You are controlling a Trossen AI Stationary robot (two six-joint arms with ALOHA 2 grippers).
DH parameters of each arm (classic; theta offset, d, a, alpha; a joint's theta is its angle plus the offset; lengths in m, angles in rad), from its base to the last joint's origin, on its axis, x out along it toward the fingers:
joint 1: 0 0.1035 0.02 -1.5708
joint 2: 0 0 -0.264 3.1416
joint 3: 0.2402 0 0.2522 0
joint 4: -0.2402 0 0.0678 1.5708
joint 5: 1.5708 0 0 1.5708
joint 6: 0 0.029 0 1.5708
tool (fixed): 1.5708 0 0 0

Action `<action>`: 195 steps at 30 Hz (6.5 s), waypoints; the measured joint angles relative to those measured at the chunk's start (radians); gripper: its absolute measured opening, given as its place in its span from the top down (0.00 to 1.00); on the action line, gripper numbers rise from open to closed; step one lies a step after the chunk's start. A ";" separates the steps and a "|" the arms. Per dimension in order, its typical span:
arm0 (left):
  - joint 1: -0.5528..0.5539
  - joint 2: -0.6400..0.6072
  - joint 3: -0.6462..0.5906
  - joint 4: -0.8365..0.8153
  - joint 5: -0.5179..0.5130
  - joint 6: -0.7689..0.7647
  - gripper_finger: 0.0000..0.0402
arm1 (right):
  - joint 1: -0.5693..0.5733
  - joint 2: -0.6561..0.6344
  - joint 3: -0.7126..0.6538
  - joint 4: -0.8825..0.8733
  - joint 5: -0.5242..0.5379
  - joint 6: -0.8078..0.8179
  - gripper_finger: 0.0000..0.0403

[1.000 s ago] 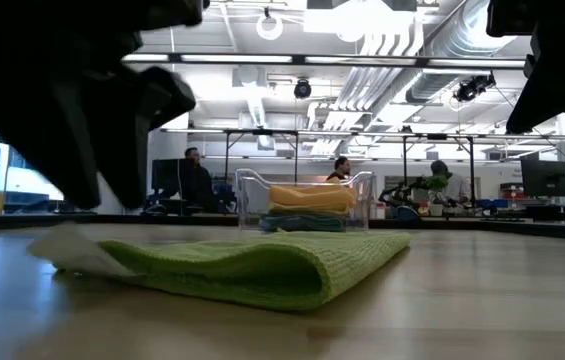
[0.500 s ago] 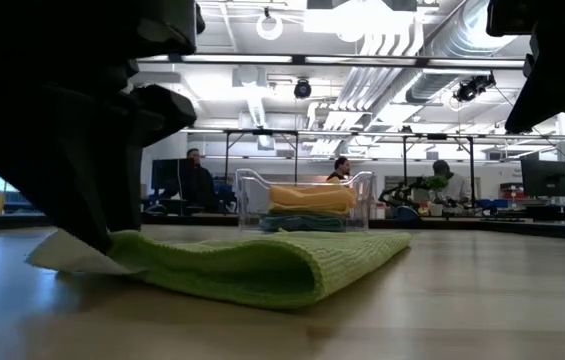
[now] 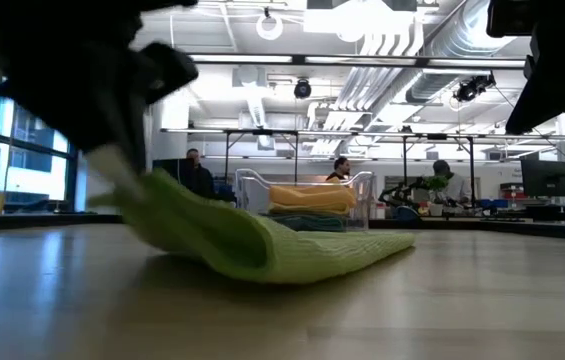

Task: Fold microfiber towels
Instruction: Fold the green towel

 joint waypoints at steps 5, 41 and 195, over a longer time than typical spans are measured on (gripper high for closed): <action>0.008 -0.025 0.037 -0.015 0.048 -0.001 1.00 | 0.000 0.000 0.000 -0.008 0.010 -0.017 1.00; -0.045 -0.013 -0.034 -0.084 0.098 -0.126 0.80 | 0.000 0.000 0.000 0.198 0.044 -0.132 1.00; -0.178 -0.379 -0.559 0.782 -0.023 -0.497 1.00 | -0.062 0.959 0.885 -0.081 -0.210 -0.909 0.72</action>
